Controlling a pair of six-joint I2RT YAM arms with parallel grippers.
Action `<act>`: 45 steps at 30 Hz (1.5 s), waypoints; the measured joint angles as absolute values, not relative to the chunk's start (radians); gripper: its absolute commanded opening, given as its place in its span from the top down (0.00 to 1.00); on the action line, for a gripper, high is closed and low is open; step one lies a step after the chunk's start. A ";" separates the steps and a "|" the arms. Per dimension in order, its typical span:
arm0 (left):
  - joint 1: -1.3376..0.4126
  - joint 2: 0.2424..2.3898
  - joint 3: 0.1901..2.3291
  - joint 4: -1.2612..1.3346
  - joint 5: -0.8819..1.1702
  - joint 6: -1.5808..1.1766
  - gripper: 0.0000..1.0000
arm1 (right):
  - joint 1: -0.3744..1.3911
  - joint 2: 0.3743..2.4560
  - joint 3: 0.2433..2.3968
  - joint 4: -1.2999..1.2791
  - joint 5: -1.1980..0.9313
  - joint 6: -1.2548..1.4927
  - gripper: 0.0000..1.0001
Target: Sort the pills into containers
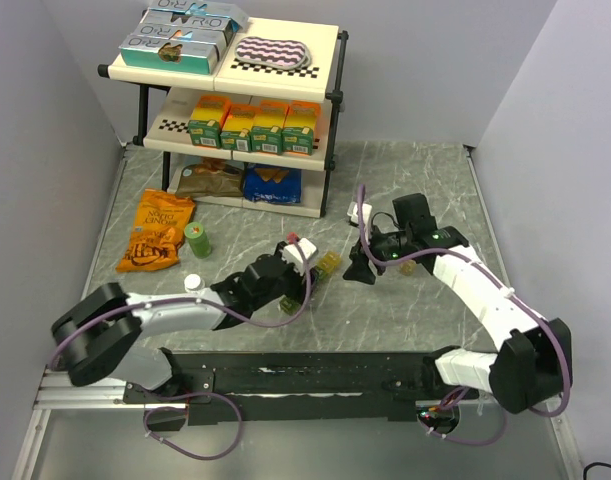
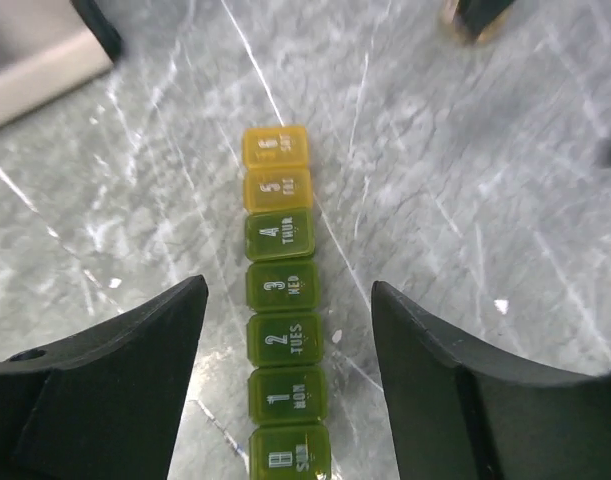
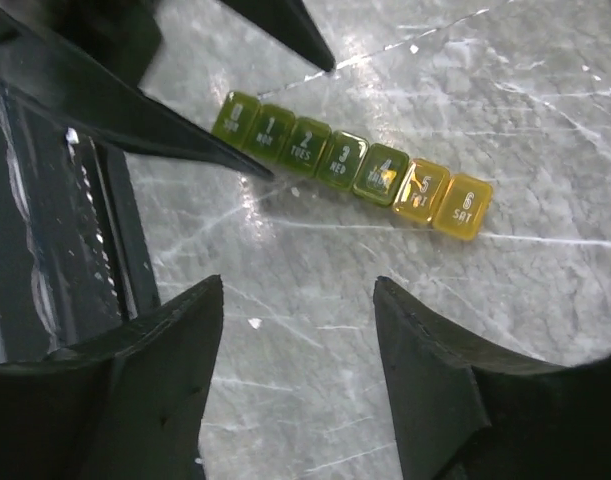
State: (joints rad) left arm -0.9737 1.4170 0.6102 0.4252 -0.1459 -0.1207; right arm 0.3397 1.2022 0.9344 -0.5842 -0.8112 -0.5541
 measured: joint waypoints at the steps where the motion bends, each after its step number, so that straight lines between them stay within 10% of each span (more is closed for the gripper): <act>1: -0.974 1.387 0.601 0.424 -0.149 -0.121 0.27 | 0.340 1.216 0.934 -0.585 -0.814 -0.571 0.34; 15: -0.895 1.016 0.404 0.255 -0.233 -0.513 0.36 | 0.538 1.346 0.861 -0.487 -0.732 -1.308 0.26; 28: -0.909 1.141 0.312 0.391 -0.106 -0.393 0.20 | 0.593 1.550 0.868 -0.315 -0.604 -1.404 0.27; 45: -1.039 1.399 0.387 0.528 -0.192 -0.171 0.31 | 0.579 1.607 0.888 -0.226 -0.564 -1.397 0.30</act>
State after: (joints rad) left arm -1.0393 1.3991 0.3866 0.5278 -0.1917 -0.1715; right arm 0.5793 1.6070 0.8875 -0.2264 -0.5640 -1.3972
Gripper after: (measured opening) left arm 0.752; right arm 0.707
